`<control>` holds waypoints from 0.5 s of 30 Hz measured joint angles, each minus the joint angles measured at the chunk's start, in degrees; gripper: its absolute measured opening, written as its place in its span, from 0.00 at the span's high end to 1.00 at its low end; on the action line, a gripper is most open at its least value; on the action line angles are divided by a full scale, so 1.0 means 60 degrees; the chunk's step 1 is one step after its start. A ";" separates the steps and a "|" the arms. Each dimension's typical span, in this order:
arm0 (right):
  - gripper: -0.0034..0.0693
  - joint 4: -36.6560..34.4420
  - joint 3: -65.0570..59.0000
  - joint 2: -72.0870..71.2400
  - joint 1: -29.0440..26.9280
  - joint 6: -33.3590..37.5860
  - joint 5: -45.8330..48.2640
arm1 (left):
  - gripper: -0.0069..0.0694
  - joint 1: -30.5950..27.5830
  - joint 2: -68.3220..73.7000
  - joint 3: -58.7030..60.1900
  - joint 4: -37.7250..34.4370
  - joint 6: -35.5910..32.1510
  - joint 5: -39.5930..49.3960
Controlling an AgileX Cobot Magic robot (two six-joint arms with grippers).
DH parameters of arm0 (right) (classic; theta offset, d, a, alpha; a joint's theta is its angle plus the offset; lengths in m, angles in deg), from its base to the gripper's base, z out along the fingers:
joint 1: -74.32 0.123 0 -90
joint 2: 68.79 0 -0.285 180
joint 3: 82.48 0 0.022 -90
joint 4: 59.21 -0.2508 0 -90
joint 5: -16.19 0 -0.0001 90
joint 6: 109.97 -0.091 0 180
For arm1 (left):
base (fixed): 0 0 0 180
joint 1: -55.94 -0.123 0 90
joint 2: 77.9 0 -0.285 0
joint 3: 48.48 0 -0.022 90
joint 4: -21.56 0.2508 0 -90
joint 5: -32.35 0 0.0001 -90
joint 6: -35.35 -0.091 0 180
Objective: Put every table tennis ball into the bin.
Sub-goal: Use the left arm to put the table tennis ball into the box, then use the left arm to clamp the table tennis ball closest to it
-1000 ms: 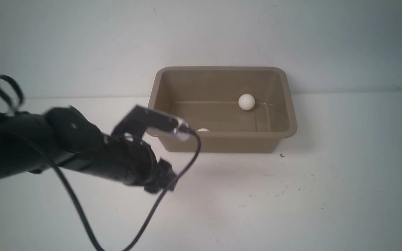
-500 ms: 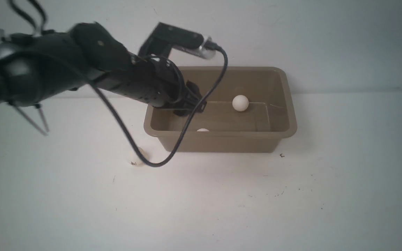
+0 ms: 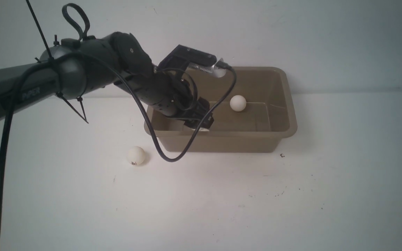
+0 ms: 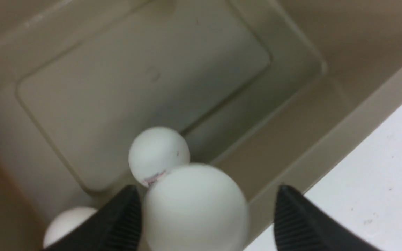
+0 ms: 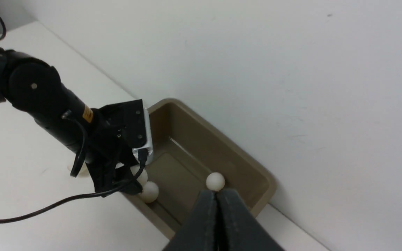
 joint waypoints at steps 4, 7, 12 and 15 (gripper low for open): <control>0.97 0.0509 -0.0615 -0.0956 0.0000 -0.0160 -0.0009 | 0.24 0.0000 -0.0029 -0.0482 0.0270 0.0178 0.0271; 0.97 0.0948 -0.2019 -0.2042 0.0000 -0.0237 0.0001 | 0.24 0.0000 -0.0176 -0.1018 0.0794 0.0587 0.0509; 0.97 0.1248 -0.4524 -0.3531 0.0000 -0.0830 0.0022 | 0.24 0.0000 -0.0542 -0.1409 0.2082 0.1431 0.1585; 0.97 0.1658 -0.5760 -0.4634 0.0000 -0.1328 0.0030 | 0.28 0.0000 -0.0742 -0.1418 0.3907 0.2241 0.2884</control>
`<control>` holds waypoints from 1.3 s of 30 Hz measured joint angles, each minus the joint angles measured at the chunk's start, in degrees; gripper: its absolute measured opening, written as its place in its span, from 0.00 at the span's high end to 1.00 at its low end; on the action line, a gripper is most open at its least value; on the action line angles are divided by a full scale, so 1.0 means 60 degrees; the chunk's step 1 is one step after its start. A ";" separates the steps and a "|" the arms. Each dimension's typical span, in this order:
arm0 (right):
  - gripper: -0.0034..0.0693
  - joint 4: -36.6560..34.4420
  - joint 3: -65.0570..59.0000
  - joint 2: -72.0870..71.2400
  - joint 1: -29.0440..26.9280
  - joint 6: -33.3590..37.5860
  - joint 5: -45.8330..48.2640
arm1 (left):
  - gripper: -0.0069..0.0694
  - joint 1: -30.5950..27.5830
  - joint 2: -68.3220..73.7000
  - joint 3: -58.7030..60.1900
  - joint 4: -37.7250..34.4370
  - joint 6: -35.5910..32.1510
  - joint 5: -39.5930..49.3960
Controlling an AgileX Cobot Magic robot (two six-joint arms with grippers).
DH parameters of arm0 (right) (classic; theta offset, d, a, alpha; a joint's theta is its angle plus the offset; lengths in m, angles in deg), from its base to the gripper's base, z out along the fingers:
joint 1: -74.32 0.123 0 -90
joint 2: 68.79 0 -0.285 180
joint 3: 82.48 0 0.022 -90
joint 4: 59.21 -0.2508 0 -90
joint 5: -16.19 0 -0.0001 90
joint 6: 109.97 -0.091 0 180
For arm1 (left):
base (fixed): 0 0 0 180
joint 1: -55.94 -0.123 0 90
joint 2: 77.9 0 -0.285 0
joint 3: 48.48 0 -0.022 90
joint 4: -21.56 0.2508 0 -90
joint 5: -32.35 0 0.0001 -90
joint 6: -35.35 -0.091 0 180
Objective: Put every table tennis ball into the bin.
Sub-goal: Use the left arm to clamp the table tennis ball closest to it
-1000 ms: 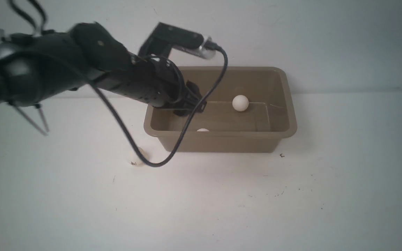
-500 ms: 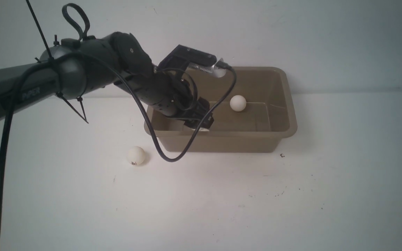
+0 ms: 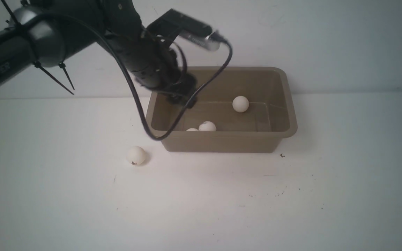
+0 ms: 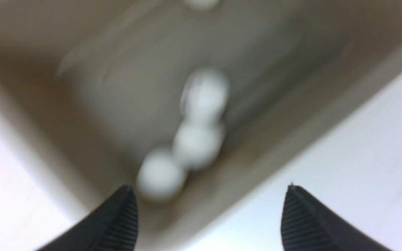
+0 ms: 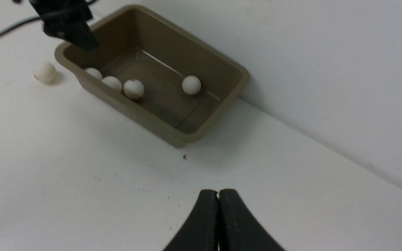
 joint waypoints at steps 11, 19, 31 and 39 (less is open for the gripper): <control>0.97 0.1166 -0.1547 -0.2481 0.0000 -0.1277 -0.0138 | 0.34 -0.0018 -0.0190 0.0000 0.1868 0.1084 0.2038; 0.97 0.1249 -0.1568 -0.2573 0.0000 -0.1391 -0.0065 | 0.34 -0.0459 -0.0857 0.1583 0.1627 0.1079 0.1415; 0.97 0.1176 -0.1568 -0.2576 0.0000 -0.1411 -0.0065 | 0.34 -0.1523 -0.2224 0.5901 -0.0563 -0.0430 -0.3222; 0.97 0.0733 -0.1568 -0.2576 0.0000 -0.1433 -0.0065 | 0.34 -0.1523 -0.1152 0.6028 -0.2365 -0.2166 -0.4782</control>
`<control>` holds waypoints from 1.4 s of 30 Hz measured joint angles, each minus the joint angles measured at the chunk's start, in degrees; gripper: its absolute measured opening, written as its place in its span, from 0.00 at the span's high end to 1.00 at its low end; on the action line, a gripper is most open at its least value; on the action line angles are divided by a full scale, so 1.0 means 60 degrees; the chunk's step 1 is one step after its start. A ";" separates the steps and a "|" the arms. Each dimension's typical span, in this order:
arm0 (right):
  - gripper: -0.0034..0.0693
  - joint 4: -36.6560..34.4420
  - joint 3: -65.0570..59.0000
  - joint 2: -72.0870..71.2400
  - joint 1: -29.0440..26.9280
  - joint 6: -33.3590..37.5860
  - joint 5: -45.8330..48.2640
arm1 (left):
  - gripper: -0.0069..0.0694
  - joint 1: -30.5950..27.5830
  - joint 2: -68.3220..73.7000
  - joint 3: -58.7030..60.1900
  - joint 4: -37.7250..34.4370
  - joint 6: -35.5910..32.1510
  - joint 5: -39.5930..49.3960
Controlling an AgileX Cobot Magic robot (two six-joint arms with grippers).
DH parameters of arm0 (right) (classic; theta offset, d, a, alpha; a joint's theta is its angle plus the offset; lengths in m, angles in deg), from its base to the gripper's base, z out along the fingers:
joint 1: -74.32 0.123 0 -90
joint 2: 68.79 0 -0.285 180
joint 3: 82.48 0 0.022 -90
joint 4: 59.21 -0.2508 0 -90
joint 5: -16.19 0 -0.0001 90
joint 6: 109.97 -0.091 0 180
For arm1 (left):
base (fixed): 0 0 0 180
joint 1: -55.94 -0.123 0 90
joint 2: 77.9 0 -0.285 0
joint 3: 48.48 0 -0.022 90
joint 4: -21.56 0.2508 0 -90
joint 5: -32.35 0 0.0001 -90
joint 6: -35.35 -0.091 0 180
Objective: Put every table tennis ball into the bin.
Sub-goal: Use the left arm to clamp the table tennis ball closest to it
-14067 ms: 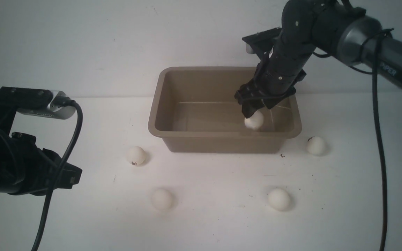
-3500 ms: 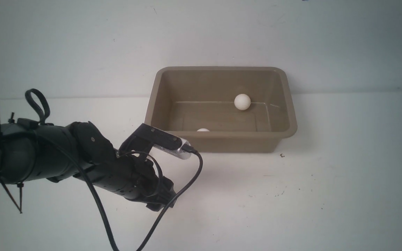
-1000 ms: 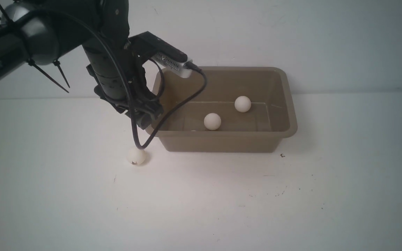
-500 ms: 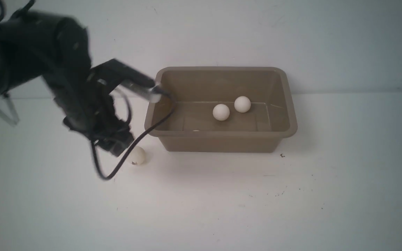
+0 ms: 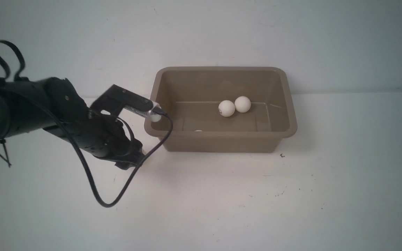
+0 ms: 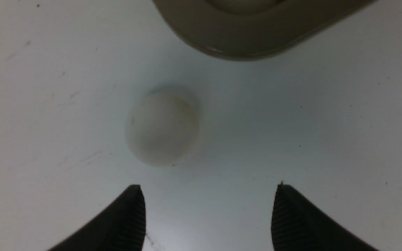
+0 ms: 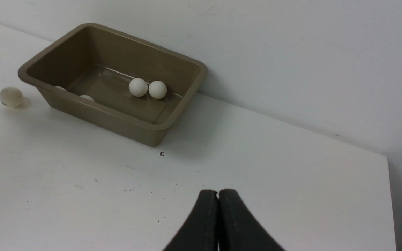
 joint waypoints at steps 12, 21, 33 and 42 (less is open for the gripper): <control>0.97 -0.0160 0.0000 0.0000 0.0000 0.0000 0.0000 | 0.34 0.0000 0.0566 0.0000 -0.0171 -0.0135 -0.1039; 0.97 -0.0160 0.0000 0.0000 0.0000 0.0000 0.0000 | 0.34 0.0000 0.0833 0.0000 -0.0237 -0.0135 -0.1478; 0.97 -0.0160 0.0000 0.0000 0.0000 0.0000 0.0000 | 0.34 0.0000 0.1087 0.0000 -0.0261 -0.0135 -0.2233; 0.97 -0.0162 0.0000 0.0000 0.0000 0.0000 -0.0038 | 0.35 0.0000 0.1523 0.0000 -0.0589 -0.0135 -0.2272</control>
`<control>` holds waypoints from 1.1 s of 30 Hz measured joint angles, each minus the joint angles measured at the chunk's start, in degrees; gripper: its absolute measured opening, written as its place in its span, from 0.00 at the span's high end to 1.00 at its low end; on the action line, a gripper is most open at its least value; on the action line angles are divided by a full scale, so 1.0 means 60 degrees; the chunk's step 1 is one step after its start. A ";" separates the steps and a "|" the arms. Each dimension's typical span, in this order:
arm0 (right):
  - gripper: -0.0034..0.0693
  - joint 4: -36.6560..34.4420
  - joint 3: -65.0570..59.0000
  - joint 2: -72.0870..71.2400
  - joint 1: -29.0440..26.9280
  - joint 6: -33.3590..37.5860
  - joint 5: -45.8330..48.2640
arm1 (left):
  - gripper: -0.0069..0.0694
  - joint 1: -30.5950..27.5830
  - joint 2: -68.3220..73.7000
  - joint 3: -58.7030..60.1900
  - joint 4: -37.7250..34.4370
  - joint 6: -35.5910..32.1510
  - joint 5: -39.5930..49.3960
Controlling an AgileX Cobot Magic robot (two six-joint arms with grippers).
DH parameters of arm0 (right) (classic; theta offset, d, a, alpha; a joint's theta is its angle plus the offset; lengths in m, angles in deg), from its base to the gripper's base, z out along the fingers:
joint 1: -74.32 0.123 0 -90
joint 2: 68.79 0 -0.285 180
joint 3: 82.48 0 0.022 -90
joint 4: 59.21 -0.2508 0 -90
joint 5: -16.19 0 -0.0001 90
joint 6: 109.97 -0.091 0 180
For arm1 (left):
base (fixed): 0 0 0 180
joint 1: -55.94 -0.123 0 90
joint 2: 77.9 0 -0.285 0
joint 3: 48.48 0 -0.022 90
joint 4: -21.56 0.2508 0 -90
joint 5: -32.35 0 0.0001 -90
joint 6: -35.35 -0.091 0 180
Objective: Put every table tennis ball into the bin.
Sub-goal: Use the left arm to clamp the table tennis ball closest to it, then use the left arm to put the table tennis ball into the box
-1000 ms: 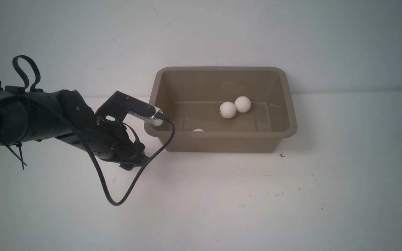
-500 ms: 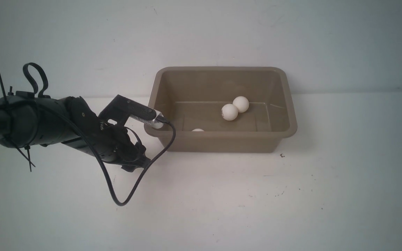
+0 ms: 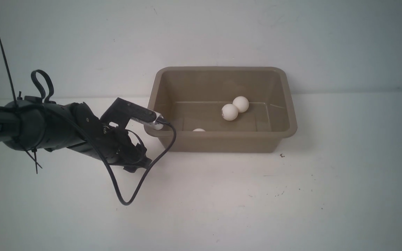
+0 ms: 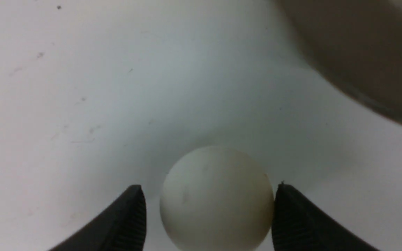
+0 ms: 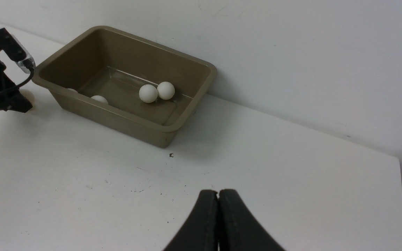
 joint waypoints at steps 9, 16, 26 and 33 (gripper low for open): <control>0.97 -0.0009 0.0000 0.0000 0.0000 0.0000 0.0000 | 0.45 0.0000 -0.0087 0.0000 -0.0147 0.0009 -0.0445; 0.97 -0.0019 0.0000 0.0000 0.0000 0.0000 0.0000 | 0.45 -0.0397 -0.1107 0.0020 -0.0147 0.0384 0.0154; 0.97 -0.0027 0.0000 0.0000 0.0000 0.0000 -0.0012 | 0.45 0.0863 -0.3119 0.0003 -0.0147 0.0171 -0.0291; 0.97 -0.0139 0.0000 0.0000 0.0000 0.0000 -0.0030 | 0.45 0.2168 -0.2073 0.0003 -0.0158 -0.0006 -0.1951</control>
